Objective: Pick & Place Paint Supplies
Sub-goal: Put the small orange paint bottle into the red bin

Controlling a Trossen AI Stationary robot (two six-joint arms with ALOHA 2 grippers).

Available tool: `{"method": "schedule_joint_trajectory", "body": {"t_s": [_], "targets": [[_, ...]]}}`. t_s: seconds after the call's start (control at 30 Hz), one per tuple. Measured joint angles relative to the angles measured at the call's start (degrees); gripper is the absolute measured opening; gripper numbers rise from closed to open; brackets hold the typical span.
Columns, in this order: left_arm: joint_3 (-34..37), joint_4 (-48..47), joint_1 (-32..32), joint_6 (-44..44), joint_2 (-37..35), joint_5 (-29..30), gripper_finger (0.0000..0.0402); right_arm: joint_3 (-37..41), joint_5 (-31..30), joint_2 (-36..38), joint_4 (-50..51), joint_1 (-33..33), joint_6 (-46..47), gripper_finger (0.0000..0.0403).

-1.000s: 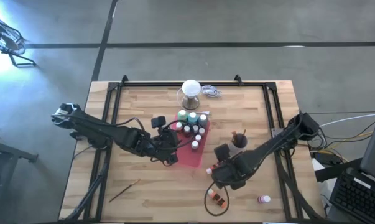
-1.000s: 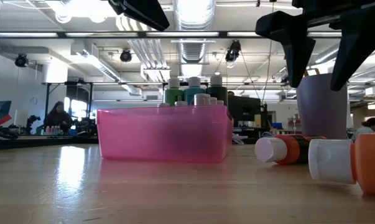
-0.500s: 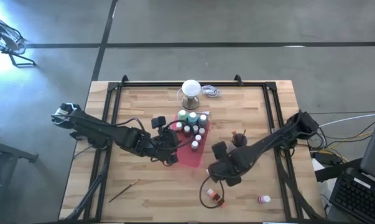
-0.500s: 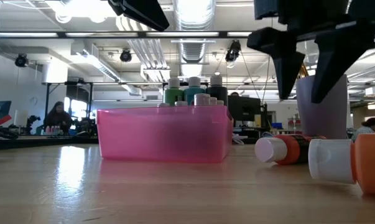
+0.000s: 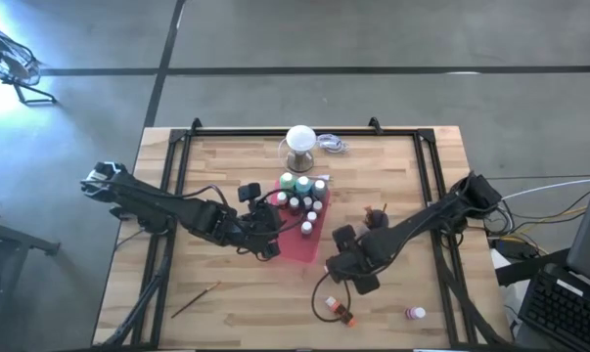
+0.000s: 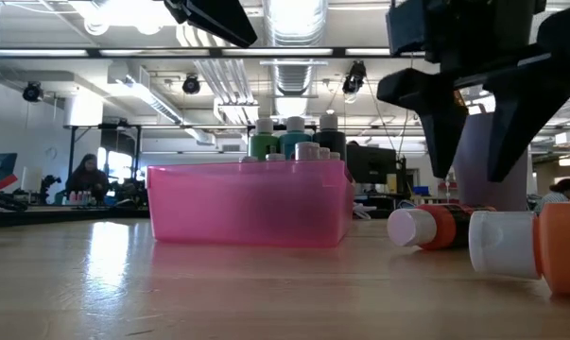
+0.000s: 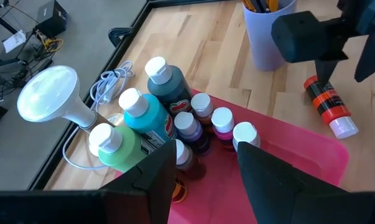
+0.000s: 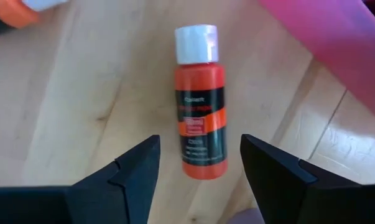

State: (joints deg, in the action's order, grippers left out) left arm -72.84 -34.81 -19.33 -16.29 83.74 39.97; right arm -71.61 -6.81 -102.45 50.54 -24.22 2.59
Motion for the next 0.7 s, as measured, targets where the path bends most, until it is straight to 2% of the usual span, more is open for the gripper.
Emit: {"method": "schedule_joint_trajectory", "body": {"t_s": [0.7], "targets": [[0.00,-0.01,0.02,0.00,0.00,0.07,0.0177,9.62,2.36,0.00,-9.13,2.47,-0.03,0.0183]]}}
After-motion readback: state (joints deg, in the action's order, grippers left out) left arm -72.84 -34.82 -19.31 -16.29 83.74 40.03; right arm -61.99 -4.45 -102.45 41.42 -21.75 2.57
